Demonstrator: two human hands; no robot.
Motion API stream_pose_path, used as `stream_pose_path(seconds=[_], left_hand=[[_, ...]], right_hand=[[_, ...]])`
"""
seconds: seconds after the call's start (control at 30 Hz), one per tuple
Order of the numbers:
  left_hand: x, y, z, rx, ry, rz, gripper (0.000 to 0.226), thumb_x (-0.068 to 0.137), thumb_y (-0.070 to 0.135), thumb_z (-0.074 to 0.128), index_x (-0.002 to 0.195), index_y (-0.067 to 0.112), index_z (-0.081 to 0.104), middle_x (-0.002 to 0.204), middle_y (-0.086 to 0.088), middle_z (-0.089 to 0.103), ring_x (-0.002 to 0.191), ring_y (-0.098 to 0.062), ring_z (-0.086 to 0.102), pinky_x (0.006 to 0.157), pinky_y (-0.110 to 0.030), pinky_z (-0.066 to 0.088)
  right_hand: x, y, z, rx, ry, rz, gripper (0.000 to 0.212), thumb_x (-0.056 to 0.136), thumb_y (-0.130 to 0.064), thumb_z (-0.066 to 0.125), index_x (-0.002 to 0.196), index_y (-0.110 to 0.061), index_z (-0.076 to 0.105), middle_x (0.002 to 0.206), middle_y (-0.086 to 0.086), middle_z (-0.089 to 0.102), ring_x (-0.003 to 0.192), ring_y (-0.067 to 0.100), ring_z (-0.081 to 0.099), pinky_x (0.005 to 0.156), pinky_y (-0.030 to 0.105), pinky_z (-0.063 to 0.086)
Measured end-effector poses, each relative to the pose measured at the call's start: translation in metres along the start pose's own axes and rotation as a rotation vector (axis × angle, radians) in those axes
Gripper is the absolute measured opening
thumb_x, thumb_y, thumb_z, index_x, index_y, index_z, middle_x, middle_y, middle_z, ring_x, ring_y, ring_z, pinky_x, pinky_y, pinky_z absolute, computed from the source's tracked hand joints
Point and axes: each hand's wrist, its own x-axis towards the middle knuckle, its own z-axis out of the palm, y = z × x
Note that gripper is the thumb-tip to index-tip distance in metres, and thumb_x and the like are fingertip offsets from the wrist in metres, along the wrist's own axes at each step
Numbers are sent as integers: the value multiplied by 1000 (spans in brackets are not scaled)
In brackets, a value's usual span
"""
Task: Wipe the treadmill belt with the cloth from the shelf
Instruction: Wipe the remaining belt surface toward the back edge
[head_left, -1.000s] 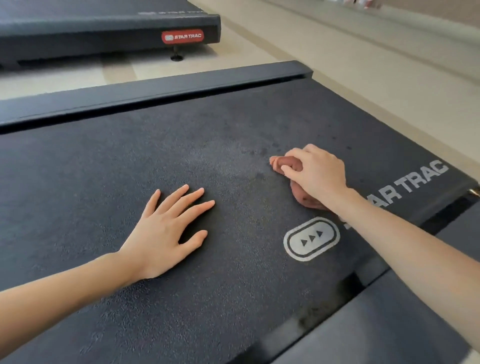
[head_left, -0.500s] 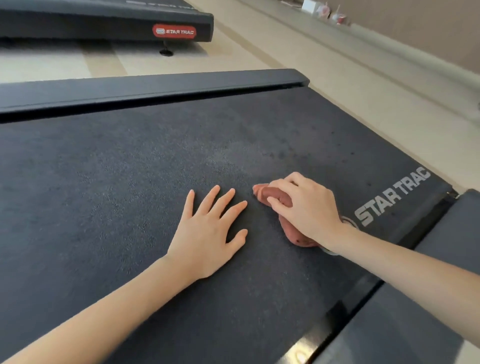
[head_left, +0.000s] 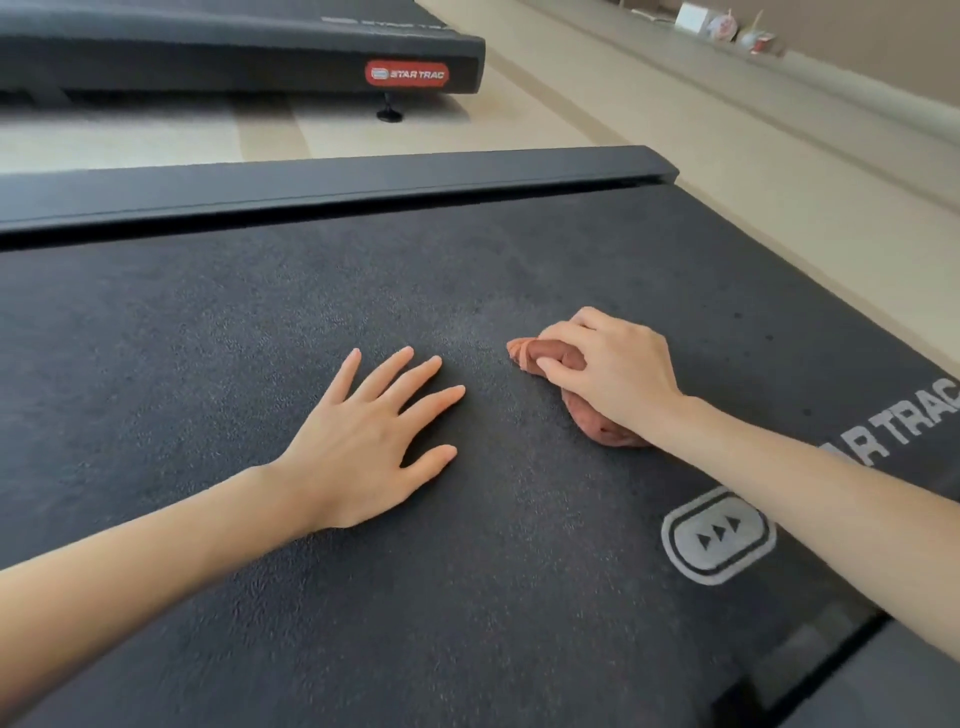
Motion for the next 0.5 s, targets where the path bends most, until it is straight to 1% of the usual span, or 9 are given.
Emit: stream_pose_path(seconds=[0.1,0.13,0.2,0.3,0.37,0.43,0.5], left_hand=[[16,-12,-5,-63,-5,-139,80,79,69,1,149,36,22,158,7,13,146,-17,3,117,-48,1],[21,-14,-4,-84,-23,-193,83,75,70,-3,149,38,17,159,9,8,146,-15,-2,118,-46,-2],[28,-14,-2,-119,-41,-258,84,72,68,-8,149,40,11,159,12,3,146,-13,-7,117,-44,-6],[25,-8,3,-102,-16,-269,80,76,65,-7,150,38,11,159,11,5,146,-13,-7,117,-43,-8],[24,-7,6,-109,6,-274,78,78,65,-4,149,38,14,159,11,7,146,-13,-5,117,-42,-7],[26,-10,8,-120,34,-270,78,78,66,-1,149,39,17,158,11,10,146,-12,-2,118,-42,-5],[27,-12,11,-125,59,-264,79,78,67,1,148,37,21,158,9,14,146,-14,2,118,-42,-3]], right_hand=[[52,6,14,-4,-33,24,26,92,-47,49,113,-38,62,110,-8,59,100,17,59,70,26,36],[68,9,18,-6,-35,42,27,92,-47,49,113,-38,62,111,-7,59,101,19,59,71,27,37],[92,12,26,0,-37,79,26,92,-46,50,113,-36,63,111,-4,60,100,23,60,70,28,37],[100,10,31,15,-28,102,27,93,-45,50,114,-35,63,110,-2,60,100,25,60,70,29,39],[89,7,27,8,-42,71,31,93,-49,48,117,-34,60,113,-2,58,103,24,59,72,30,41],[68,0,21,-15,-65,-23,39,92,-57,44,121,-34,56,117,-5,55,106,21,57,73,31,41],[34,-13,11,-9,-69,-149,45,89,-63,41,119,-35,57,113,-8,56,100,19,58,69,29,39]])
